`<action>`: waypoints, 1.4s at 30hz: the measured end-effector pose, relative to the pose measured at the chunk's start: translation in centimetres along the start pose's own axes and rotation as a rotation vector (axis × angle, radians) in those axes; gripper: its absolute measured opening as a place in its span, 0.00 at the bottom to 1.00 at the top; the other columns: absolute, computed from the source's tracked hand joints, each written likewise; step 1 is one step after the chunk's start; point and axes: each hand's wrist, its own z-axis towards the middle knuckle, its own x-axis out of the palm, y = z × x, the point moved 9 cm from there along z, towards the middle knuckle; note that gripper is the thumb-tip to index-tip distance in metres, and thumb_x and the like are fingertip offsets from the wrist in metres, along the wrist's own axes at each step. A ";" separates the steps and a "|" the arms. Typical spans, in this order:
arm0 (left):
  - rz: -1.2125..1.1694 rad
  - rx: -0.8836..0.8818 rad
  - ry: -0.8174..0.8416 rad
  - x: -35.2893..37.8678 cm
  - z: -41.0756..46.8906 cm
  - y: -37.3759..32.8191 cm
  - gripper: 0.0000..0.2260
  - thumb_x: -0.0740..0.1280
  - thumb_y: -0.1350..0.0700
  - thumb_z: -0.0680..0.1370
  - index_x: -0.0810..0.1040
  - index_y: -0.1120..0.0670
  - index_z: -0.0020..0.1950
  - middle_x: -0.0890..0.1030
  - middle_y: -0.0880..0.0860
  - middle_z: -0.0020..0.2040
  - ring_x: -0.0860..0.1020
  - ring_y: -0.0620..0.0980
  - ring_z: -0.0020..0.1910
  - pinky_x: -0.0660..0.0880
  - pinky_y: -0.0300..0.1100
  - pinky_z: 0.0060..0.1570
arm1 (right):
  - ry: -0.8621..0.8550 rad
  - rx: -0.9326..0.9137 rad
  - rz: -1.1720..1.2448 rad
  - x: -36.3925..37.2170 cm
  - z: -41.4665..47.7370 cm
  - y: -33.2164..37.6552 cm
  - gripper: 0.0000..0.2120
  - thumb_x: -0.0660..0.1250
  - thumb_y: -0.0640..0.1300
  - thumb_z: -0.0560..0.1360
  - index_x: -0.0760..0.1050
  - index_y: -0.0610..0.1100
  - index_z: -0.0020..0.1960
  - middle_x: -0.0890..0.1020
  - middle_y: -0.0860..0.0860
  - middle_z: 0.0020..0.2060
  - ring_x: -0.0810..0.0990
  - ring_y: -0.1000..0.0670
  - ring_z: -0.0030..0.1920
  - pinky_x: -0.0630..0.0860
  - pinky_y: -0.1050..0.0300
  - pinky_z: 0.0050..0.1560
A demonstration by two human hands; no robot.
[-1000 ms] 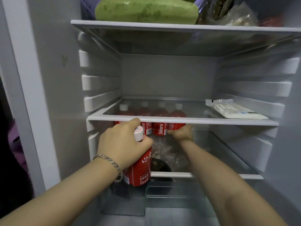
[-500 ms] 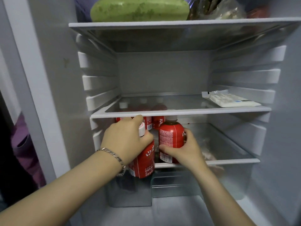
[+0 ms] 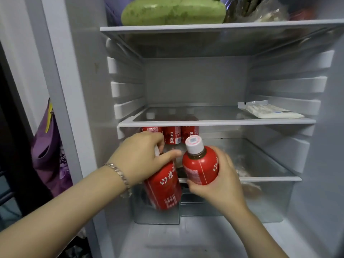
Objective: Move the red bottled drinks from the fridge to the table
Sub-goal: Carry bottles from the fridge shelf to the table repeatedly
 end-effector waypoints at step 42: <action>-0.350 -0.424 0.258 5.0 -2.0 6.0 0.16 0.67 0.43 0.72 0.81 0.56 0.43 0.84 0.51 0.40 0.81 0.47 0.41 0.79 0.46 0.46 | -0.022 0.478 0.023 8.6 17.4 -10.4 0.34 0.78 0.47 0.65 0.67 0.39 0.64 0.77 0.43 0.63 0.75 0.42 0.64 0.70 0.52 0.65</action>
